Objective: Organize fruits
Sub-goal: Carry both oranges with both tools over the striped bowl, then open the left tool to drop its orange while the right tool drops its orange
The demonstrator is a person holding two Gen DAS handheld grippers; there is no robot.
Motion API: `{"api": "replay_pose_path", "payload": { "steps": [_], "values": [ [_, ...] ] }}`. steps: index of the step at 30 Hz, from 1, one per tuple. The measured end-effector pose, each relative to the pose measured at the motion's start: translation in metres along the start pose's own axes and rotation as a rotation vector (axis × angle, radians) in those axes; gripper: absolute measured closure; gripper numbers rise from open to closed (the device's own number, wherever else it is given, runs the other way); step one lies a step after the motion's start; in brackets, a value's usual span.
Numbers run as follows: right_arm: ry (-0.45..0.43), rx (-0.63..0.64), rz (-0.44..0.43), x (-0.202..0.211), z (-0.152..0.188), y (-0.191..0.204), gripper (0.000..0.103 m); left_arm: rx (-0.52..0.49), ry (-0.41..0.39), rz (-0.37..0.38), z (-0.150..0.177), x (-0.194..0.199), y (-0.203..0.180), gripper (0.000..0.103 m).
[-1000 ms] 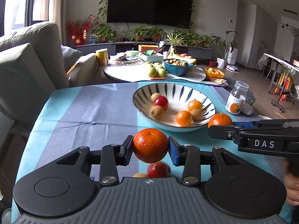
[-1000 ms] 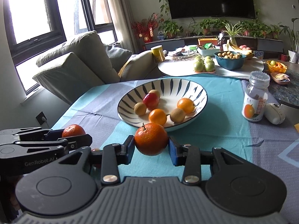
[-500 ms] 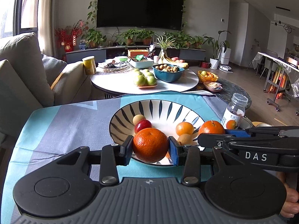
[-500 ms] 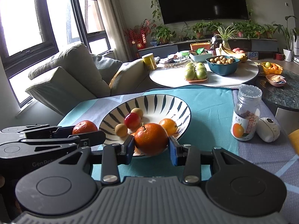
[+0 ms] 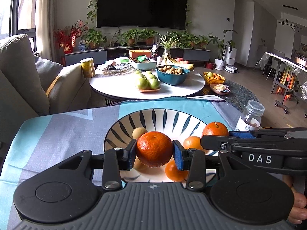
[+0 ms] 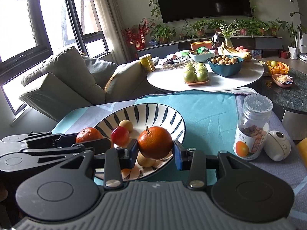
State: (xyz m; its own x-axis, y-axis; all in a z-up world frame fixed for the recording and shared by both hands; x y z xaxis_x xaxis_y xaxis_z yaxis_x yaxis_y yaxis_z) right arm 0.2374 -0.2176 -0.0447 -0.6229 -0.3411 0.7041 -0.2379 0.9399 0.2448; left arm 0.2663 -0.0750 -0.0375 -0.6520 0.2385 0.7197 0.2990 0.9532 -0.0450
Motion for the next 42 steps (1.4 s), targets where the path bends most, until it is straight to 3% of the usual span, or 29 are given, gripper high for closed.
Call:
{"api": "replay_pose_path", "payload": {
  "steps": [18,42],
  "values": [
    [0.026,0.045,0.011,-0.038,-0.022,0.001,0.025,0.022,0.006,-0.031,-0.019,-0.024,0.022,0.066],
    [0.008,-0.005,-0.026,-0.024,-0.019,-0.006,0.025,-0.007,-0.002,-0.013,-0.02,-0.021,0.012,0.066]
  ]
}}
Point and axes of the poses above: each gripper's, at about its wrist camera, not at the fingertips, and x roughly against the way its jaws point, y to its left, z to its underside, the point moved 5 cm from there along -x, roughly the way its jaws point, and after that the axes turned 15 degrees about y, right-handed, at the moved point
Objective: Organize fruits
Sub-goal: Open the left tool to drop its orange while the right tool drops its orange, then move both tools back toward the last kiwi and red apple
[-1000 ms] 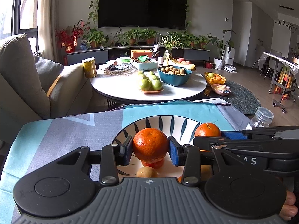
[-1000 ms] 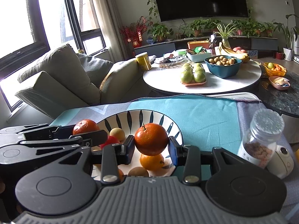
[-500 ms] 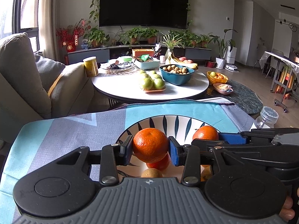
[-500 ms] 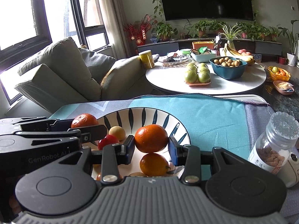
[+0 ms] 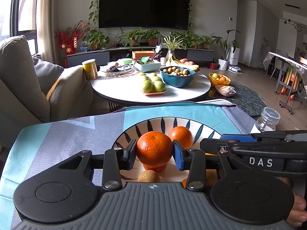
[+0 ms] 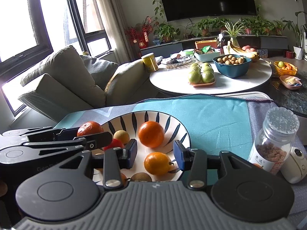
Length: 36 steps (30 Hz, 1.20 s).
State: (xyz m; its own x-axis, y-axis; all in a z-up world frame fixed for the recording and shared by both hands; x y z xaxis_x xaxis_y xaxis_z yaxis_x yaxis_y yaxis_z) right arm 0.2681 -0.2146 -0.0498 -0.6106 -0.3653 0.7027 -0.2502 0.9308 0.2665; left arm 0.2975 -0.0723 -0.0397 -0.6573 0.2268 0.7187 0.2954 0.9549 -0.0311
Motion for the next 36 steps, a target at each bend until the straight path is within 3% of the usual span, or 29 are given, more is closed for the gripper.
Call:
{"api": "replay_pose_path", "payload": {
  "steps": [16,36],
  "values": [
    [-0.051,-0.07,0.04,0.01,-0.001,-0.015,0.025,-0.066,-0.011,0.0,0.002,-0.007,-0.02,0.066],
    [-0.053,-0.053,0.041,0.022,0.009,-0.005,0.025,-0.006,-0.044,-0.038,0.017,0.032,0.001,0.065]
  ]
}}
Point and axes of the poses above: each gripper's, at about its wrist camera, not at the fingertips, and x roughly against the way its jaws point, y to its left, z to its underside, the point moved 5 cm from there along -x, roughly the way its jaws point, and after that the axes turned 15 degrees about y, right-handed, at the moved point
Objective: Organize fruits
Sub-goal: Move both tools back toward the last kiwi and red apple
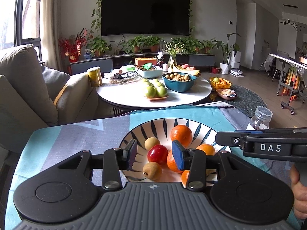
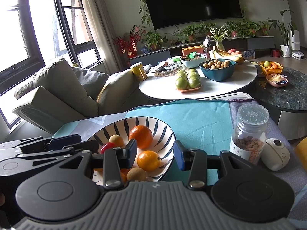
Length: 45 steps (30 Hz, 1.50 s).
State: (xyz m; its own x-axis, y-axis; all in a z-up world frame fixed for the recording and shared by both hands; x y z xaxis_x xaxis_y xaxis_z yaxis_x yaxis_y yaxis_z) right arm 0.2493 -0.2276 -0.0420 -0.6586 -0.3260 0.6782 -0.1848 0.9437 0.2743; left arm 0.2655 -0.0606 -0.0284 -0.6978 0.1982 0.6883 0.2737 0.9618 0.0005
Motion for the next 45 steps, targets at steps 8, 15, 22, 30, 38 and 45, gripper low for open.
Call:
{"api": "replay_pose_path", "payload": {
  "steps": [8,15,22,30,38,45],
  "values": [
    [0.002,0.005,-0.018,0.018,0.015,0.01,0.025,0.016,-0.011,-0.033,0.018,0.034,0.014,0.065],
    [0.007,0.018,-0.025,0.036,0.029,0.021,0.025,0.033,-0.012,-0.067,0.039,0.062,0.023,0.065],
    [0.02,0.051,-0.037,0.051,0.05,0.035,0.025,0.034,0.003,-0.076,0.071,0.088,0.027,0.063],
    [0.06,0.084,-0.058,0.05,0.068,0.052,0.024,0.02,0.086,-0.047,0.112,0.089,0.023,0.061],
    [0.081,0.096,-0.056,0.049,0.076,0.057,0.024,0.002,0.151,-0.049,0.125,0.071,0.021,0.061],
    [0.101,0.107,-0.06,0.044,0.081,0.061,0.025,0.004,0.142,-0.061,0.119,0.06,0.02,0.061]
  ]
}}
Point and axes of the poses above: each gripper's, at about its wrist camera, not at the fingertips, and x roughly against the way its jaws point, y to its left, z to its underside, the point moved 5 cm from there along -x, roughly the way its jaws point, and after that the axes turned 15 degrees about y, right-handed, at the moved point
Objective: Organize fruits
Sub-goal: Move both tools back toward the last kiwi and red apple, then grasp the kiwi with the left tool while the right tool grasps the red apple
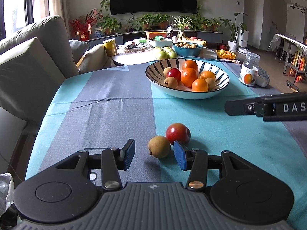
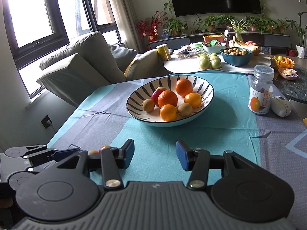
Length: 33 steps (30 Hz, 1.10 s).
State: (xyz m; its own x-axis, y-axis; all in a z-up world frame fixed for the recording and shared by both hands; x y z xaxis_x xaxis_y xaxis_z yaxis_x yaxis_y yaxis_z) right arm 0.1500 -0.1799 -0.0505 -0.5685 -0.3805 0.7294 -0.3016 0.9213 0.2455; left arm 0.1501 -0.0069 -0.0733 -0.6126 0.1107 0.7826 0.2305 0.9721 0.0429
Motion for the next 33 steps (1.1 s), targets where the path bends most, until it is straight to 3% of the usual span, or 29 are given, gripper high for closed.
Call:
{"api": "replay_pose_path", "payload": {
  "steps": [3,7,24,33],
  "values": [
    [0.008,0.01,-0.006,-0.002,0.001,0.003,0.025,-0.007,0.005,0.01,-0.002,-0.004,0.0,0.062],
    [0.017,0.024,-0.014,-0.005,0.002,0.008,0.025,0.024,0.022,0.065,-0.001,-0.008,0.004,0.078],
    [0.104,0.165,-0.105,-0.041,0.005,0.058,0.024,0.116,-0.037,-0.045,0.003,0.019,0.055,0.078],
    [0.12,0.189,-0.07,-0.054,0.002,0.068,0.025,0.114,-0.045,-0.039,0.003,0.021,0.056,0.078]
  ]
}}
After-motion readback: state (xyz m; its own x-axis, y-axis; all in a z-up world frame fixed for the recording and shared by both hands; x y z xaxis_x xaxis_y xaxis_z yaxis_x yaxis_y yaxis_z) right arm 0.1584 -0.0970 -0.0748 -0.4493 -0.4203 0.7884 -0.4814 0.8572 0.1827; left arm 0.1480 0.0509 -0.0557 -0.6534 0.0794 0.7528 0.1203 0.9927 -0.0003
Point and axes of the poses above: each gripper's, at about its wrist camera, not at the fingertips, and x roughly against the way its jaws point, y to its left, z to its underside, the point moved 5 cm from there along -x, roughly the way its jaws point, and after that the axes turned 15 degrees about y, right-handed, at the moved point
